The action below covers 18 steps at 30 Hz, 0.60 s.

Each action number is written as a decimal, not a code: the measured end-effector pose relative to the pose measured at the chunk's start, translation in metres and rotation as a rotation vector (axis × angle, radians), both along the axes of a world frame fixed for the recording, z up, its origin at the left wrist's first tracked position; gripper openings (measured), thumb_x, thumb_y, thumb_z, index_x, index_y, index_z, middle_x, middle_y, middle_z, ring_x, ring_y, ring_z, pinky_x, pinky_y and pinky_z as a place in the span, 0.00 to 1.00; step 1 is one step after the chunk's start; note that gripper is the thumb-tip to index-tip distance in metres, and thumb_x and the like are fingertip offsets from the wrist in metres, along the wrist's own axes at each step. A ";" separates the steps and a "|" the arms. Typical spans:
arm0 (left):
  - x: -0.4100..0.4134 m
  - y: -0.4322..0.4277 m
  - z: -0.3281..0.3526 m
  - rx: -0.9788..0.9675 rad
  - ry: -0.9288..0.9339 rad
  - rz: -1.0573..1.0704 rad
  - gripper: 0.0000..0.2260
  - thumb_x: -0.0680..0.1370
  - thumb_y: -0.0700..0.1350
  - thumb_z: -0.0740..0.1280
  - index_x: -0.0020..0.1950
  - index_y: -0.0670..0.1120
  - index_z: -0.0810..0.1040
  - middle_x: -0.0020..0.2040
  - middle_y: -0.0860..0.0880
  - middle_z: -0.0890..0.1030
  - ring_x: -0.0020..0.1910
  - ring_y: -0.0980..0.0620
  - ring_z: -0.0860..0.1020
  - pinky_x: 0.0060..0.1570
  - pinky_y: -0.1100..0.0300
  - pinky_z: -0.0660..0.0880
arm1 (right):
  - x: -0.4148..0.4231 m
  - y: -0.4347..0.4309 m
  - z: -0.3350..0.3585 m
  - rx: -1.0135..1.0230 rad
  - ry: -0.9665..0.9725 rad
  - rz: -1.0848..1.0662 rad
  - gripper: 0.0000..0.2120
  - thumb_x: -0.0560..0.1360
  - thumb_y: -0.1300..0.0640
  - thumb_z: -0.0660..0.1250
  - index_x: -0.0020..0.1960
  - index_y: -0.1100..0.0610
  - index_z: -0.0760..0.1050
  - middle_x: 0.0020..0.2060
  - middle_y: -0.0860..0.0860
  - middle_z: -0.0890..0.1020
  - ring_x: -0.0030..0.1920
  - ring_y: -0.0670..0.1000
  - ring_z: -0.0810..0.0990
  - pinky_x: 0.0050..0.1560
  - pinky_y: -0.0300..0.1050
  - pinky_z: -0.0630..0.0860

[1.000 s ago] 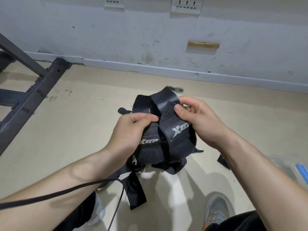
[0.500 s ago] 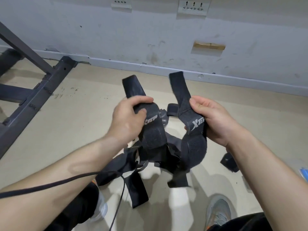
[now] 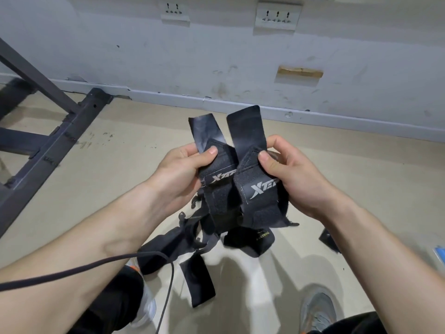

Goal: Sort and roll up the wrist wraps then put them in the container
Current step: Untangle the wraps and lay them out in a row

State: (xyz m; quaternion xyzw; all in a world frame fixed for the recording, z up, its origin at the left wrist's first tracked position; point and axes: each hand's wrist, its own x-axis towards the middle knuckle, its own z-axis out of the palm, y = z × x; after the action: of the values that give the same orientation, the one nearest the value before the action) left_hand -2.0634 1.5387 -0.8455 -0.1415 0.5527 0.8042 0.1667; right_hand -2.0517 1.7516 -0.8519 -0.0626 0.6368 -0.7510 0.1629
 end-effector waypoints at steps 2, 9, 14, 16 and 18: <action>0.002 0.005 -0.001 -0.020 0.030 -0.048 0.11 0.84 0.37 0.62 0.61 0.34 0.80 0.54 0.38 0.85 0.49 0.45 0.85 0.46 0.58 0.82 | 0.000 -0.004 0.001 0.056 0.082 -0.028 0.01 0.81 0.59 0.68 0.50 0.55 0.77 0.45 0.51 0.83 0.47 0.49 0.81 0.51 0.43 0.77; 0.006 0.023 0.003 -0.030 0.071 -0.130 0.14 0.85 0.37 0.57 0.64 0.35 0.79 0.61 0.39 0.84 0.61 0.43 0.83 0.59 0.53 0.81 | -0.001 -0.010 0.001 0.094 0.019 -0.245 0.06 0.72 0.64 0.78 0.41 0.54 0.84 0.33 0.52 0.84 0.35 0.50 0.82 0.40 0.44 0.78; 0.009 0.031 0.006 -0.035 0.036 -0.174 0.13 0.85 0.39 0.57 0.59 0.37 0.80 0.39 0.49 0.86 0.42 0.52 0.84 0.52 0.56 0.78 | -0.003 -0.005 -0.001 0.132 -0.054 -0.296 0.07 0.71 0.64 0.78 0.46 0.60 0.81 0.24 0.44 0.78 0.29 0.46 0.80 0.40 0.44 0.76; 0.009 0.033 0.004 0.002 0.018 -0.175 0.13 0.85 0.40 0.56 0.55 0.39 0.80 0.32 0.51 0.82 0.35 0.55 0.82 0.45 0.59 0.78 | -0.002 -0.003 -0.001 0.154 -0.065 -0.300 0.08 0.72 0.64 0.78 0.46 0.59 0.80 0.22 0.42 0.76 0.27 0.44 0.78 0.39 0.44 0.75; 0.008 0.033 0.003 0.061 -0.004 -0.172 0.15 0.85 0.44 0.55 0.57 0.39 0.81 0.39 0.46 0.86 0.39 0.51 0.84 0.46 0.59 0.79 | -0.002 -0.001 0.000 0.175 -0.078 -0.294 0.08 0.72 0.63 0.78 0.45 0.59 0.79 0.21 0.42 0.75 0.25 0.43 0.77 0.36 0.41 0.74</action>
State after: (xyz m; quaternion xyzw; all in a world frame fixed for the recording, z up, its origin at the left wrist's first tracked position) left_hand -2.0557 1.5721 -0.8421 -0.0901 0.5378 0.8030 0.2405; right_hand -2.0538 1.7503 -0.8522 0.0750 0.6954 -0.7101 0.0806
